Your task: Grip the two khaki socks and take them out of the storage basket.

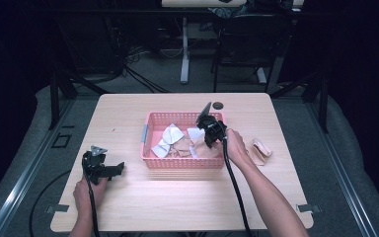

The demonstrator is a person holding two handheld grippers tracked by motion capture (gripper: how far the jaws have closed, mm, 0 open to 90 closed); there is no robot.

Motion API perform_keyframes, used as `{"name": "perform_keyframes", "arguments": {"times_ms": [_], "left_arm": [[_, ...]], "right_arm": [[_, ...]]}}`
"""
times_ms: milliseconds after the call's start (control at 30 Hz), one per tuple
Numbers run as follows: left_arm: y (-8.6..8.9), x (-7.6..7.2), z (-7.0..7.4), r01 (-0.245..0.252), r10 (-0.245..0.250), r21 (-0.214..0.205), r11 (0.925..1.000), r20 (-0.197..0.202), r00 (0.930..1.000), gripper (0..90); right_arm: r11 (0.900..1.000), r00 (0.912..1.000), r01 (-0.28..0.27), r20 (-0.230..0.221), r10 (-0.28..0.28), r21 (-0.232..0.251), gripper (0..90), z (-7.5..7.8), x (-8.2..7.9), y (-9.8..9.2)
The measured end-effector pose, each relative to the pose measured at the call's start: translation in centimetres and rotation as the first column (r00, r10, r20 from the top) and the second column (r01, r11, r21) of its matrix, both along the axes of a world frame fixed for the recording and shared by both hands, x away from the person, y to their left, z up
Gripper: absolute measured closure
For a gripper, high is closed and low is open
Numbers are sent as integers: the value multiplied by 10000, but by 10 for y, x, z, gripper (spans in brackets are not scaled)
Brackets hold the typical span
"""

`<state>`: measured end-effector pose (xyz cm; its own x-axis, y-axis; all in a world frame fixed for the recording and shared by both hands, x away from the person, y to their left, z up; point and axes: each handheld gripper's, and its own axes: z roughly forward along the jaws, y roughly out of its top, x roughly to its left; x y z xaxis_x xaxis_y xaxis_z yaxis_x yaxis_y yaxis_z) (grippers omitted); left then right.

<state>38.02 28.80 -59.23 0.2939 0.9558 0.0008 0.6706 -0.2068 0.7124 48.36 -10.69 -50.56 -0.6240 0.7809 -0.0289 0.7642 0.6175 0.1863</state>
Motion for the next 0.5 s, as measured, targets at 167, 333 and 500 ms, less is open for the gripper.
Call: {"name": "perform_keyframes", "arguments": {"times_ms": [167, 333, 500], "left_arm": [[0, 0, 0, -9, 9, -8, 10000, -11, 10000, 12], [0, 0, 0, -2, 1, -7, 10000, -12, 10000, 12], [0, 0, 0, 0, 0, -5, 10000, -13, 10000, 12]], "right_arm": [[9990, 10000, 88, -1, -88, 448, 319, 4, 4, 2], [9977, 9997, 75, -229, -59, 677, 55, -1, 5, 15], [9986, 9994, 270, -234, -260, 445, 135, -9, 9, 26]]}}
